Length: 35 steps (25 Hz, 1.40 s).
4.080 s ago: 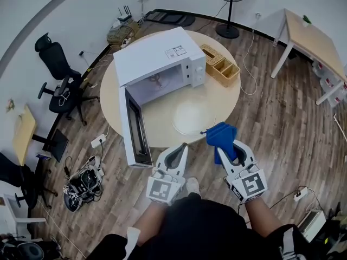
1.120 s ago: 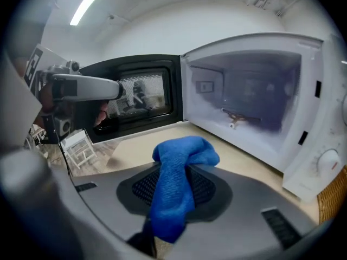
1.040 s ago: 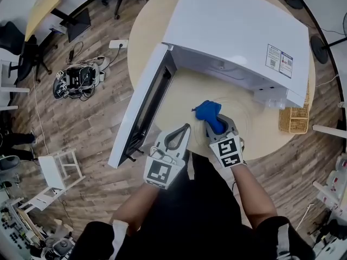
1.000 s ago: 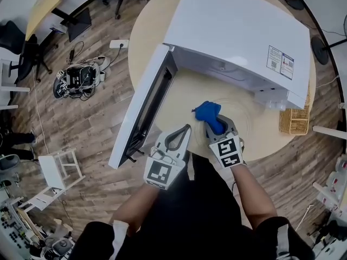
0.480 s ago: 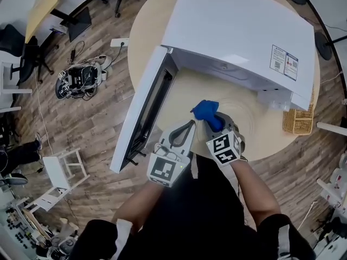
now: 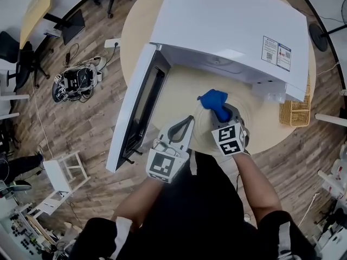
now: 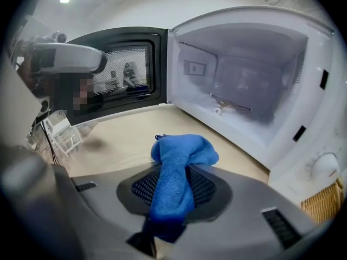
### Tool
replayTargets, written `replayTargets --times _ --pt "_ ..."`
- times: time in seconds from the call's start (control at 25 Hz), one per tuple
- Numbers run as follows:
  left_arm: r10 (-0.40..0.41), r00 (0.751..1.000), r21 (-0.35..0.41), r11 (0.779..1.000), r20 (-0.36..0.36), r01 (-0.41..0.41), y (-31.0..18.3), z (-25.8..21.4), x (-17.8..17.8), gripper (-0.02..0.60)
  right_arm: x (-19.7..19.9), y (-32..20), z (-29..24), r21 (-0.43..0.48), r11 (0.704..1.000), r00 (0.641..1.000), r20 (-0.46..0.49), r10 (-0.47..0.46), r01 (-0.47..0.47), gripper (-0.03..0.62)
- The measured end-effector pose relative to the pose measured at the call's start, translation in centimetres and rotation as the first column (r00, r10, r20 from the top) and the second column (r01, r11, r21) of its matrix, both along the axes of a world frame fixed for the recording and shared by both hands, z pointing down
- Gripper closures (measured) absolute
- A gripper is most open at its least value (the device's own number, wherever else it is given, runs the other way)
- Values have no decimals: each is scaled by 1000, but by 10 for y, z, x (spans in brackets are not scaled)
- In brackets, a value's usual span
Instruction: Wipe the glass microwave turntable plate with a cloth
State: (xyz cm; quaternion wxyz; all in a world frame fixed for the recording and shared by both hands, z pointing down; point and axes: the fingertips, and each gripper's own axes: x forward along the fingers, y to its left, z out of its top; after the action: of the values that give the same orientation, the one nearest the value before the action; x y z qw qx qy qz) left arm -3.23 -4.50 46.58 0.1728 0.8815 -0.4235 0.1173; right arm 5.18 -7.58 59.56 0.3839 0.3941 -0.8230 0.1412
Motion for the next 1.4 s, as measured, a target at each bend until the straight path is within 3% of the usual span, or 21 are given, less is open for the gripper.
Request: replayTargets --times 0.44,0.88,1.2,1.4 --pt "21 1000 13 1000 12 -21 7 -1 6 575 56 -5 0 19 989 988 -52 147 -146 493" --pt "37 999 17 999 -2 -37 10 -4 20 575 114 -3 1 34 952 949 -81 306 -304 494" --pt "40 999 21 999 5 -40 15 -1 19 575 116 1 -5 58 937 938 -13 346 -345 493" --pt "33 999 20 999 7 -33 16 -1 16 575 91 2 -35 105 948 952 83 293 -301 493"
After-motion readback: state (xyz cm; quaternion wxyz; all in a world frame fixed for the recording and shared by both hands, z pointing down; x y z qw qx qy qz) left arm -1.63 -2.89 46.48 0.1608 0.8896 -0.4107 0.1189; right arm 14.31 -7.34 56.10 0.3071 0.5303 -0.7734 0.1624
